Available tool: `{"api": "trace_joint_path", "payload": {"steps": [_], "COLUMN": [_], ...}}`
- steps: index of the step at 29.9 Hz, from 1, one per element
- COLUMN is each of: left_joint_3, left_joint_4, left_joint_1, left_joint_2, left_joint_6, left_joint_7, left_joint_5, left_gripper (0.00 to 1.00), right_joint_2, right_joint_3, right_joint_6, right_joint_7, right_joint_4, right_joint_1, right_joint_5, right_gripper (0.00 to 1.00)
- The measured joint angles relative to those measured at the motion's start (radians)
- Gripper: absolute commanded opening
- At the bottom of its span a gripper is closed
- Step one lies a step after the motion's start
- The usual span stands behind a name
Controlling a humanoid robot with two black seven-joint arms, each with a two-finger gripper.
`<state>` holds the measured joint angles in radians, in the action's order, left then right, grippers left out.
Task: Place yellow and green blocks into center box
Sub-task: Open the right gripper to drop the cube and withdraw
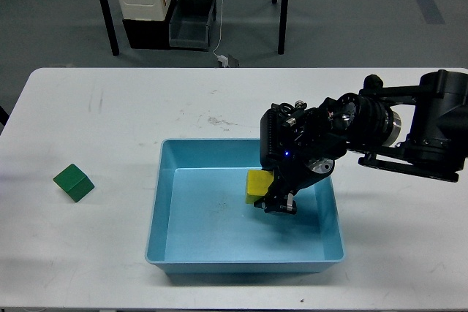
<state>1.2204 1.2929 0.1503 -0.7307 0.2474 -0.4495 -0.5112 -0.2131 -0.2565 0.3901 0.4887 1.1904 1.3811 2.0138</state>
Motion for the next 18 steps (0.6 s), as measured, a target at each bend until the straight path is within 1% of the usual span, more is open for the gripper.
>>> {"api": "trace_joint_path", "payload": {"steps": [3,6,12,18], "left_joint_3": [0.001,0.011,0.018,0.008], "left_joint_4": [-0.001,-0.002,0.000,0.012], "left_joint_1": [0.031,0.051,0.107,0.170], "left_joint_2": [-0.031,-0.045,-0.108,-0.130], "left_joint_6": [0.001,0.008,0.068,0.084], "left_joint_7": [-0.009,-0.030,-0.039,-0.039], "left_joint_5": [0.208,0.496,1.056,1.621], "left_gripper": [1.00,1.00,1.00,0.99], "right_joint_2": [-0.011,-0.037,-0.057,-0.056], "right_joint_3": [0.040,0.141,0.476,0.825], "right_joint_6": [-0.018,-0.059,-0.191,-0.212], "right_joint_7": [0.000,0.000,0.000,0.000], "right_joint_4": [-0.013,-0.022,-0.020,0.012], "right_joint_1": [-0.026,-0.080,-0.278,-0.433], "right_joint_5": [-0.038,-0.094,-0.168,-0.230], "right_gripper": [0.96,0.97,0.97,0.97]}}
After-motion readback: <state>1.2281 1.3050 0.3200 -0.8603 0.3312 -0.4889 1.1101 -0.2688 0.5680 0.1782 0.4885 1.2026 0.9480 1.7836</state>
